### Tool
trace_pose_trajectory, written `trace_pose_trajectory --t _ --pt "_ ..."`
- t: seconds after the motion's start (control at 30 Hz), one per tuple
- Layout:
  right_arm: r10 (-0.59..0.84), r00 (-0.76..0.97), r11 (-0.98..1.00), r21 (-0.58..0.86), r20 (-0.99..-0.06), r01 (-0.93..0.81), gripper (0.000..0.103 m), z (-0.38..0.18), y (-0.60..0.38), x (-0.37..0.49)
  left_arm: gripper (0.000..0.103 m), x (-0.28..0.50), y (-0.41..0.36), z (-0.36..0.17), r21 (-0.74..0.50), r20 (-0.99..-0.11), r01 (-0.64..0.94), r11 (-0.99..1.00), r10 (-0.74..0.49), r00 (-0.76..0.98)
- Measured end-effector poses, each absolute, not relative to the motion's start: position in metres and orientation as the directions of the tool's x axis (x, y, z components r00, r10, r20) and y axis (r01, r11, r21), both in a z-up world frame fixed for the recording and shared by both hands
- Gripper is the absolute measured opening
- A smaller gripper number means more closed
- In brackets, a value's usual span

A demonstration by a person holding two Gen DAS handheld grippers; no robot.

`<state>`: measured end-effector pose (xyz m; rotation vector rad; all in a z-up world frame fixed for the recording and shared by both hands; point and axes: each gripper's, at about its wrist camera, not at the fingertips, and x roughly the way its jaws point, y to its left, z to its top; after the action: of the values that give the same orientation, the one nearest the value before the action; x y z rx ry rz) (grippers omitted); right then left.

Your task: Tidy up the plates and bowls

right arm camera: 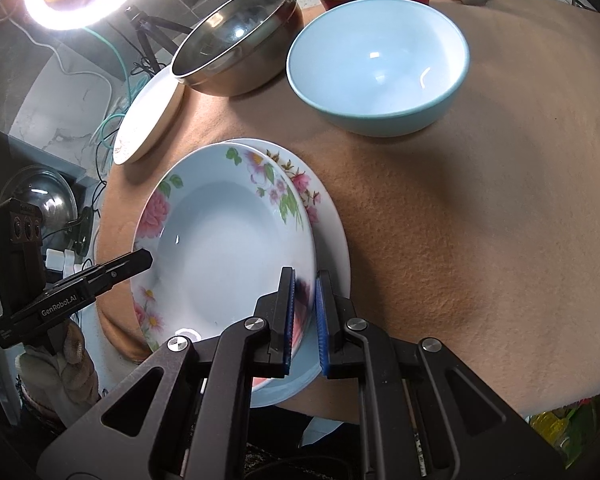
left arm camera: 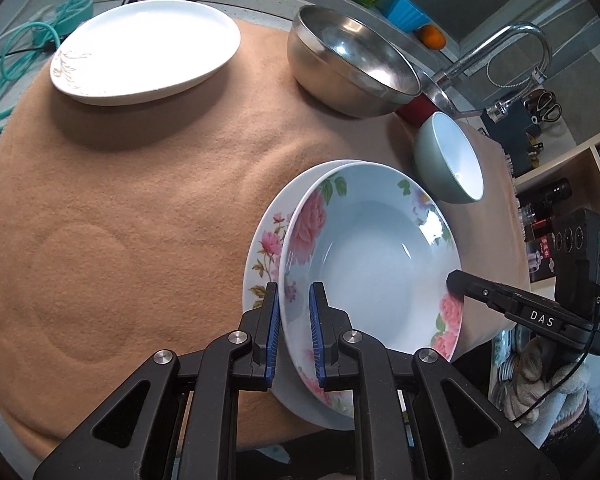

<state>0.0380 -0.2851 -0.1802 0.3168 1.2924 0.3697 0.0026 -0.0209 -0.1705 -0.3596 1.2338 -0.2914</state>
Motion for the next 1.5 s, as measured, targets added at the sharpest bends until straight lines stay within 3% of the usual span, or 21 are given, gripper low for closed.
trace_pose_trajectory --t 1.5 --pt "0.344 0.208 0.936 0.317 -0.916 -0.152 0.018 -0.175 -0.266 0.039 0.015 0.010 -0.042 -0.166 -0.297 -0.911 0.109 0.949 -0.315 0.266"
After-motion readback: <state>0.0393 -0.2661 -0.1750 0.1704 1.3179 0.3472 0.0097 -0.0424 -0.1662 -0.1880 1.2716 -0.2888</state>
